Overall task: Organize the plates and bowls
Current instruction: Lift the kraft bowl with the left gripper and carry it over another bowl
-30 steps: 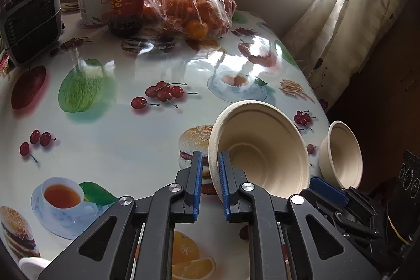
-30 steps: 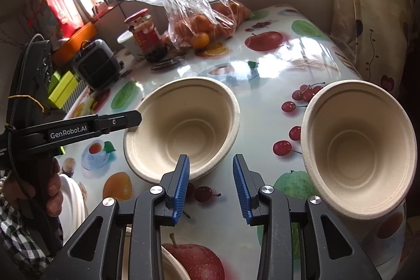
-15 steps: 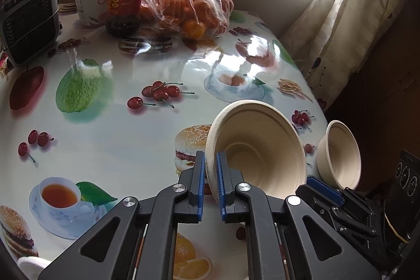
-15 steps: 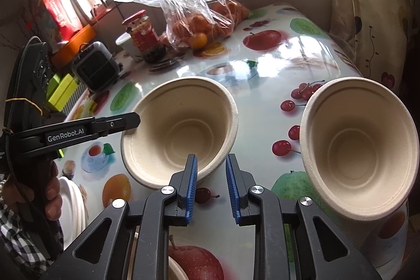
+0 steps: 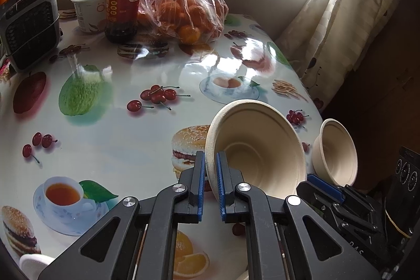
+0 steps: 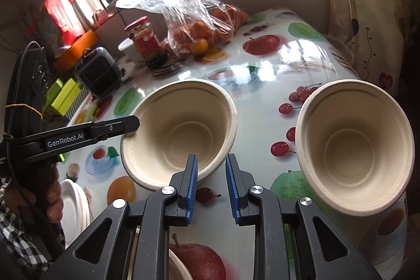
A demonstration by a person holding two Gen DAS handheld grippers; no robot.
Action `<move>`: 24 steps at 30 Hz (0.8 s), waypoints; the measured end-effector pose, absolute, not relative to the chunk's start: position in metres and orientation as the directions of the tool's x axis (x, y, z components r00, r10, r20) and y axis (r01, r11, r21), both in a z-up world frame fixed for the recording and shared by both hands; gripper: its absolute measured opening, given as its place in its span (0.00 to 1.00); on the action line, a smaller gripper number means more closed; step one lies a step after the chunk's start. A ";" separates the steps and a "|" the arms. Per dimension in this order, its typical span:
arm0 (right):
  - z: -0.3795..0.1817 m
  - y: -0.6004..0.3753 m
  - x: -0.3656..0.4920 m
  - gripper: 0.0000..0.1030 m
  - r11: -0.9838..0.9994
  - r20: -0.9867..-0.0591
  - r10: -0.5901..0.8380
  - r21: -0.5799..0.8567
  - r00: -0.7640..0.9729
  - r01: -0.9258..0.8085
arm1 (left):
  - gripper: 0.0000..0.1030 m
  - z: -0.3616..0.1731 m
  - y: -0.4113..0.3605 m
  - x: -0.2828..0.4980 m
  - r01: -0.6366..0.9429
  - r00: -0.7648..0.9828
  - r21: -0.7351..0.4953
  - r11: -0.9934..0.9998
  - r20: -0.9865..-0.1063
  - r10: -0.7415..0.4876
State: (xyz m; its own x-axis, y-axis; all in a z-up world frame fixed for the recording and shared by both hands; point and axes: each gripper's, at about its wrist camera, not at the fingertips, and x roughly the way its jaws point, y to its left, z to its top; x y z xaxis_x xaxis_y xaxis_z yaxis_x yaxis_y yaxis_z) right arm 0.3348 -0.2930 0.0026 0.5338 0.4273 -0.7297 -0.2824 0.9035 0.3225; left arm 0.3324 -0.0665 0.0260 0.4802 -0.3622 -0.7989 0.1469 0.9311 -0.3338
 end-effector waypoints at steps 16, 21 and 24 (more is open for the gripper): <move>0.026 -0.302 0.300 0.21 0.902 -0.691 0.432 0.319 0.580 -0.291 | 0.09 0.049 -0.069 0.303 0.195 0.508 -0.343 0.919 -0.766 -0.394; 0.035 -0.305 0.283 0.21 0.901 -0.678 0.433 0.318 0.594 -0.295 | 0.09 0.055 -0.069 0.289 0.207 0.515 -0.346 0.915 -0.757 -0.402; 0.038 -0.305 0.273 0.21 0.903 -0.676 0.429 0.309 0.599 -0.297 | 0.09 0.059 -0.070 0.279 0.217 0.522 -0.343 0.914 -0.750 -0.406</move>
